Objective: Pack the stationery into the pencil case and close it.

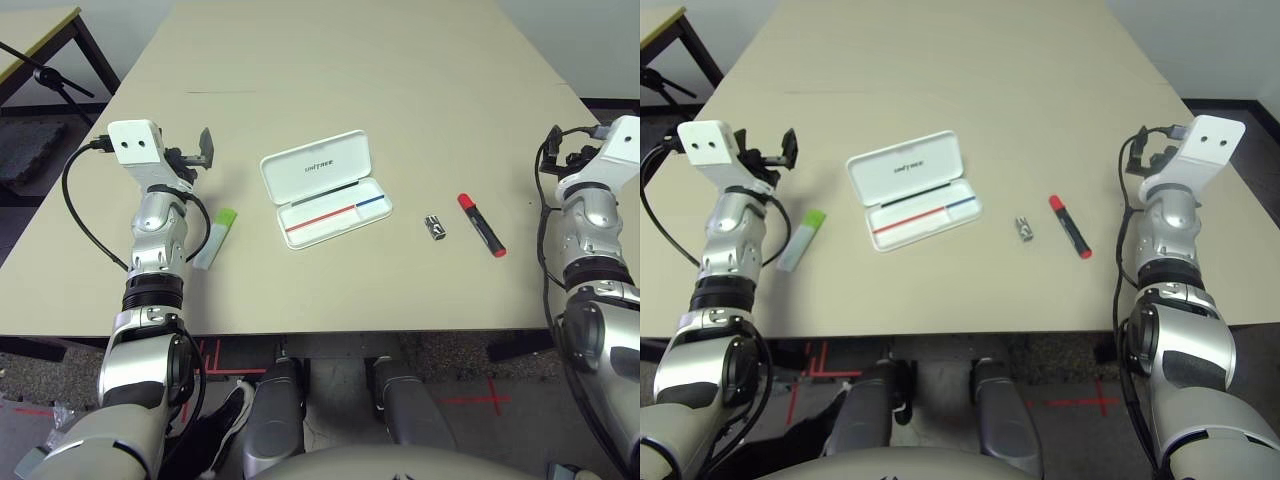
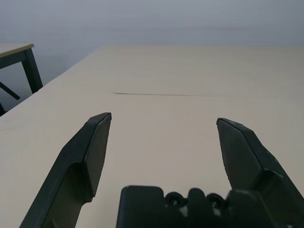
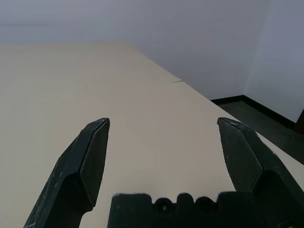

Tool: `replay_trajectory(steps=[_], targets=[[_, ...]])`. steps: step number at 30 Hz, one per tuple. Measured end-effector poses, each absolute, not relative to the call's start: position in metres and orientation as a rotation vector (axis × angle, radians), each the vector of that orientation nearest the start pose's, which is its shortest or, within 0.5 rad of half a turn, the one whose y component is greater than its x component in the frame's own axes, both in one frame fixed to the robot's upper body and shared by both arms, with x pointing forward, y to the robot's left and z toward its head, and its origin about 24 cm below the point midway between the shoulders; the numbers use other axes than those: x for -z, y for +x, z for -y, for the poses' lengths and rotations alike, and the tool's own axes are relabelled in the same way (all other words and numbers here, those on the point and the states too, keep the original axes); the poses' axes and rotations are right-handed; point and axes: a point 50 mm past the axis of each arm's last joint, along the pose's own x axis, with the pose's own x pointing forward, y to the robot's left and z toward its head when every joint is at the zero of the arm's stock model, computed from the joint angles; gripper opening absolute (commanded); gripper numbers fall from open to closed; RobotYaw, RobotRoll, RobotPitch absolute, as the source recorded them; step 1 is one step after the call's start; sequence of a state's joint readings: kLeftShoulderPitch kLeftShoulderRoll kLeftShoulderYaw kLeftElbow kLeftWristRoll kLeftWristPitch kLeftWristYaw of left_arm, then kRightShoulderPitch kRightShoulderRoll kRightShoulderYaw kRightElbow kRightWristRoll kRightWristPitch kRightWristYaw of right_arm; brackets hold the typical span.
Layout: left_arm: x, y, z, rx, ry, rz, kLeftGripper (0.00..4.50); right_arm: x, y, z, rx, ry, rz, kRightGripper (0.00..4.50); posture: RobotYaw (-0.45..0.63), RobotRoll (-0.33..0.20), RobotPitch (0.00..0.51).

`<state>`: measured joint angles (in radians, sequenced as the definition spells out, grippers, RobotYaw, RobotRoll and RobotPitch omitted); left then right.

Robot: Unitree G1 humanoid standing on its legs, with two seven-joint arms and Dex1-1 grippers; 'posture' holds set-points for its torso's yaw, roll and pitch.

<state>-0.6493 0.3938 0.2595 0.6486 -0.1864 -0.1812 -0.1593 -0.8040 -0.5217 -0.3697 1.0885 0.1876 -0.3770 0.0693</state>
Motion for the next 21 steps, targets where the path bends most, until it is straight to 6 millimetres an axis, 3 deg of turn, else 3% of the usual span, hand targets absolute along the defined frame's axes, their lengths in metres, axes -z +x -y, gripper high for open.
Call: replay_trajectory(steps=[12,21], targets=[[-0.1404,0.3586,-0.2581,-0.095,0.057,0.253,4.48,-0.1399,0.3573,0.3217,0.367,-0.027,0.230,4.50,-0.06,0.000,0.149],[-0.1419,0.3583,-0.2573,-0.082,0.057,0.261,4.48,-0.1429,0.3594,0.3175,0.298,-0.044,0.231,4.50,-0.03,0.000,0.148]])
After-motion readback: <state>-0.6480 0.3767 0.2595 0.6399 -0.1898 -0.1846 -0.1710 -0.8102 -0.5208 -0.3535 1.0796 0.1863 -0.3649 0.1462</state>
